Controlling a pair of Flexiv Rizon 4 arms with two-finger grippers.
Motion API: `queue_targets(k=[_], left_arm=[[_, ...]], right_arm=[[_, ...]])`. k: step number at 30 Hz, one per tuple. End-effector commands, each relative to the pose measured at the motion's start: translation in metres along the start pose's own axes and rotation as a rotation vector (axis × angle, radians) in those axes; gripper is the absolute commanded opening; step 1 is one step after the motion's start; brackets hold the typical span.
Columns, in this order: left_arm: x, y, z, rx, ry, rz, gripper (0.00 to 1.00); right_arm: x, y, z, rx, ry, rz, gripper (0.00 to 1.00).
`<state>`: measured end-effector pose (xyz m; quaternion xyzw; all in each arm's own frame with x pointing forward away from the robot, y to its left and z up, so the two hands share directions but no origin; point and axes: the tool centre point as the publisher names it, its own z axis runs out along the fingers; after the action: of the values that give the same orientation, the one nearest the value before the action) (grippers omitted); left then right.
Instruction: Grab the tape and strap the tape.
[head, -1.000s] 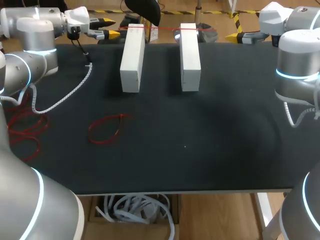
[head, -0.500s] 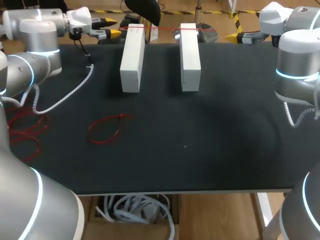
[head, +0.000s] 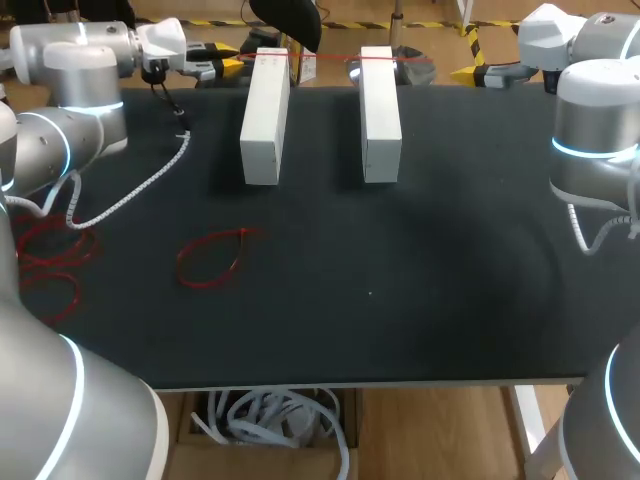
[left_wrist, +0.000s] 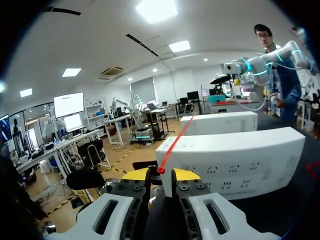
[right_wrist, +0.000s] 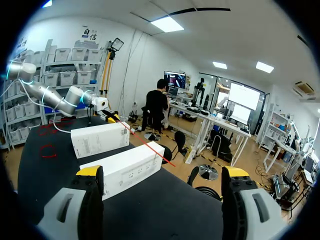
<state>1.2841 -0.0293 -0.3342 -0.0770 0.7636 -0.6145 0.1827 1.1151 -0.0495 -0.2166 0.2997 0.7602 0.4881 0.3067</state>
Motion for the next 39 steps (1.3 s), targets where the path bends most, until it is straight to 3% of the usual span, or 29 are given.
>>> queue_targets(k=[1,5,9,12,13,23,33,39], left_arm=[[-0.006,0.006,0.002,0.013,0.625,0.001,0.16],[-0.003,0.005,0.001,0.015,0.626,0.001,0.07],[0.001,0.004,0.001,0.022,0.627,0.005,0.15],[0.003,0.001,0.000,0.029,0.630,0.014,0.10],[0.003,0.000,0.000,0.037,0.628,0.027,0.00],[0.011,-0.008,-0.007,0.053,0.624,0.018,0.00],[0.039,-0.046,-0.022,0.114,0.599,-0.006,0.00],[0.057,-0.074,-0.031,0.154,0.511,-0.083,0.00]], right_arm=[[0.000,0.000,0.000,0.000,0.000,0.000,1.00],[0.000,0.000,0.000,0.000,0.000,0.000,1.00],[0.000,0.000,0.000,0.000,0.000,0.000,1.00],[0.000,0.000,0.000,0.000,0.000,0.000,1.00],[0.000,0.000,0.000,0.000,0.000,0.000,1.00],[0.000,0.000,0.000,0.000,0.000,0.000,1.00],[0.000,0.000,0.000,0.000,0.000,0.000,1.00],[0.000,0.000,0.000,0.000,0.000,0.000,1.00]])
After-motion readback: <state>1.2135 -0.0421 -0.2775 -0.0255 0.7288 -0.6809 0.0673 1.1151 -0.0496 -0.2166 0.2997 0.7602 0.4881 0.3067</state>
